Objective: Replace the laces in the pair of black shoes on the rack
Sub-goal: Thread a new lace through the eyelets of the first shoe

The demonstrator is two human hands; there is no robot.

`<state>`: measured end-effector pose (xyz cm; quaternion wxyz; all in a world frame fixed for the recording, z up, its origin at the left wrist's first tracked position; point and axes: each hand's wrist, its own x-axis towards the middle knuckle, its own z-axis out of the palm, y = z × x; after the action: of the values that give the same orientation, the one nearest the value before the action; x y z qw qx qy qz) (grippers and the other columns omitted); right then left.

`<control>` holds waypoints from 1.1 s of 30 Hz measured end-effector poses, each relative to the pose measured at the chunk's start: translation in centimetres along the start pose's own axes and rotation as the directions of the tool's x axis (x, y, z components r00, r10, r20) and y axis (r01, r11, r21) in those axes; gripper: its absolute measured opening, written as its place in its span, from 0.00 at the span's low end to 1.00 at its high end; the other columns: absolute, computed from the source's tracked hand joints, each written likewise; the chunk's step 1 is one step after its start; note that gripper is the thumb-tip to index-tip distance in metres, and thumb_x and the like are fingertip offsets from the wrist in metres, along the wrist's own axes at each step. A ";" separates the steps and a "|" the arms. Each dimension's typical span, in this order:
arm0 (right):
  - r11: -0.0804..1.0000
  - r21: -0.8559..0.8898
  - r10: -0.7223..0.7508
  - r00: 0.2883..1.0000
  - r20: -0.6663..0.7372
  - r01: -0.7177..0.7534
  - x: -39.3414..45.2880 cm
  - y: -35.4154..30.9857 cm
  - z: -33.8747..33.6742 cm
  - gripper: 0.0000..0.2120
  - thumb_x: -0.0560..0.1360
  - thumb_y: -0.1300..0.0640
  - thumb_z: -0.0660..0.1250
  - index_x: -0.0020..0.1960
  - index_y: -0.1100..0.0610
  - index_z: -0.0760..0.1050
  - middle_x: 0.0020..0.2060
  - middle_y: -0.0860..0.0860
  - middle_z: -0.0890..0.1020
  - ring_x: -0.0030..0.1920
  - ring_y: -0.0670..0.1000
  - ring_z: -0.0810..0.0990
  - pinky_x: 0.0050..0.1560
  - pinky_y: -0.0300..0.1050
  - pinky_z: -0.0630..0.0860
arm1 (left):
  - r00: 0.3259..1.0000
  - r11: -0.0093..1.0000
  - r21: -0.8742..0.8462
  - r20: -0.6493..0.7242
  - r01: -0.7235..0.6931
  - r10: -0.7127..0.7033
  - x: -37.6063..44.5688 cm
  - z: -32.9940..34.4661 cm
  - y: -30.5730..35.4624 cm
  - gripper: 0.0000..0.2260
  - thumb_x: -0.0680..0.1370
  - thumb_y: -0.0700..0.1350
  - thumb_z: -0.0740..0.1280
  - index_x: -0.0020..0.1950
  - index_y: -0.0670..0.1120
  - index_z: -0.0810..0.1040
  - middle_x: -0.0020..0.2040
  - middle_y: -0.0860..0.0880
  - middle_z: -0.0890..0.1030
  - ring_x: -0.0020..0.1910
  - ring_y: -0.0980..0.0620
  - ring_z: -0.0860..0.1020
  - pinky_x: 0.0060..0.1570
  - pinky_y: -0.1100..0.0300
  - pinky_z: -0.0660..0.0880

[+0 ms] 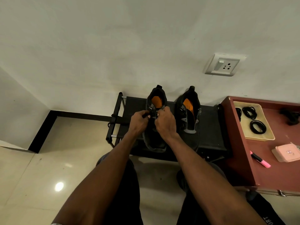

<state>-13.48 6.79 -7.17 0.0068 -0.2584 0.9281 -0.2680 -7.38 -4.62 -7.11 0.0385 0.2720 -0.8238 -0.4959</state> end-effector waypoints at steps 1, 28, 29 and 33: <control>1.000 0.026 0.011 1.000 0.013 -0.011 0.1 0.0 0.1 0.08 0.80 0.63 0.61 0.47 0.65 0.77 0.51 0.59 0.74 0.42 0.57 0.77 0.42 0.51 0.78 | 1.000 1.000 -0.014 0.007 0.000 0.001 -0.1 0.1 -0.1 0.15 0.83 0.40 0.63 0.70 0.43 0.75 0.63 0.46 0.80 0.46 0.63 0.75 0.36 0.76 0.70; 0.951 0.266 0.089 0.966 0.242 -0.154 2.7 1.2 -0.4 0.07 0.77 0.65 0.67 0.44 0.63 0.83 0.40 0.53 0.79 0.41 0.50 0.75 0.46 0.47 0.74 | 0.994 0.994 0.027 -0.040 -0.103 0.104 0.2 1.0 -1.0 0.15 0.81 0.40 0.65 0.68 0.43 0.78 0.66 0.44 0.77 0.57 0.55 0.74 0.51 0.71 0.69; 0.951 0.262 0.100 0.967 0.233 -0.162 2.7 0.9 -0.2 0.08 0.76 0.66 0.67 0.42 0.62 0.83 0.38 0.54 0.79 0.40 0.52 0.76 0.43 0.47 0.74 | 0.994 0.995 0.024 -0.040 -0.100 0.101 0.3 0.9 -1.1 0.15 0.81 0.40 0.65 0.68 0.43 0.77 0.66 0.44 0.78 0.58 0.54 0.75 0.52 0.69 0.70; 0.888 0.374 0.178 0.950 0.256 -0.267 2.9 1.1 0.0 0.06 0.76 0.66 0.69 0.47 0.62 0.85 0.43 0.57 0.85 0.44 0.53 0.82 0.46 0.48 0.78 | 0.997 0.997 -0.023 -0.037 -0.076 0.075 0.0 0.7 -1.2 0.14 0.81 0.40 0.65 0.67 0.45 0.78 0.59 0.45 0.82 0.47 0.59 0.78 0.45 0.70 0.73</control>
<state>-16.46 6.19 -7.33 0.1908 -0.1701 0.8700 -0.4216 -7.14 -4.55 -8.46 0.0752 0.2490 -0.8266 -0.4990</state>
